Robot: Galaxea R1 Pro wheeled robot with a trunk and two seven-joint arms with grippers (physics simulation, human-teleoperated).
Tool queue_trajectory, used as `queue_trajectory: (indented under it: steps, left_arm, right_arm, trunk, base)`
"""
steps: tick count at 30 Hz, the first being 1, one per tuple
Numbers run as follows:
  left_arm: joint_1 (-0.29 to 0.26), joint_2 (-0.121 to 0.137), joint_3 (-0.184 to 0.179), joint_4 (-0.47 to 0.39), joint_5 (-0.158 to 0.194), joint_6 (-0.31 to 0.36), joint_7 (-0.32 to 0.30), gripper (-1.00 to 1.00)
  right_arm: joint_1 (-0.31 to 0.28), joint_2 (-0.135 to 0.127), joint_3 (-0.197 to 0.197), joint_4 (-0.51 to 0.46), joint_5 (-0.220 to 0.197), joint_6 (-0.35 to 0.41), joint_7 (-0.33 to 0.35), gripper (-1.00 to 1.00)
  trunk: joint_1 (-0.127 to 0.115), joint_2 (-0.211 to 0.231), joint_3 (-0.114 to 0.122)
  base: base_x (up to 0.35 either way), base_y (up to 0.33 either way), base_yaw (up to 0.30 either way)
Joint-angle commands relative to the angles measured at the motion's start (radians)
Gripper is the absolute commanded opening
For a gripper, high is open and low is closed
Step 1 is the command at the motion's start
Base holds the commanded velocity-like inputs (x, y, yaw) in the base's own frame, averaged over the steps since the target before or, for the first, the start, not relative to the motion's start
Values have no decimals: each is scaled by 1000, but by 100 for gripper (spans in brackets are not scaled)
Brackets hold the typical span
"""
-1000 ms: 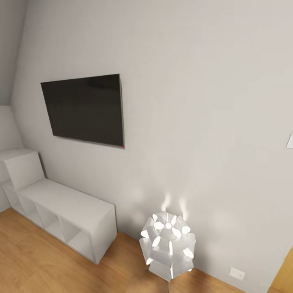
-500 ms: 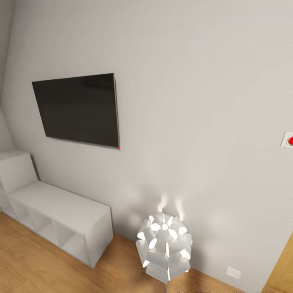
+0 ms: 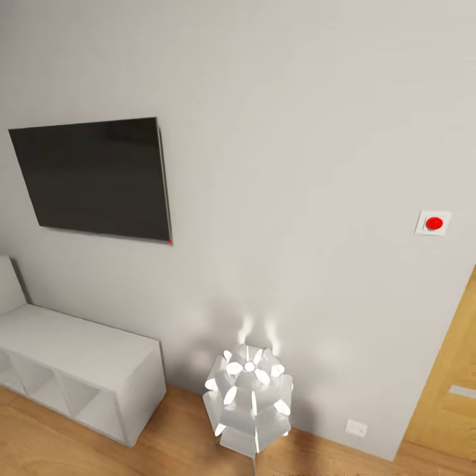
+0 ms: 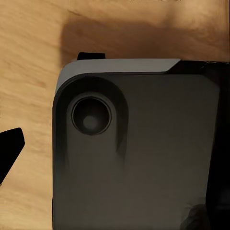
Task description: Attach the digital camera to the camera tripod in the bedroom.
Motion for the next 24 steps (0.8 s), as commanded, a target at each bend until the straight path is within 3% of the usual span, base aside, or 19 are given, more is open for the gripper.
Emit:
queue_trajectory:
  steps: [1,24]
  left_arm:
    - [1,0,2,-2,4,-1,0,100]
    - [1,0,2,-2,4,-3,0,100]
  right_arm:
    - [0,0,-1,0,-1,-3,-1,100]
    - [0,0,-1,0,-1,-3,-1,100]
  trunk:
    - [0,0,-1]
    - [0,0,-1]
  base:
    - [0,0,-216]
    - [0,0,-215]
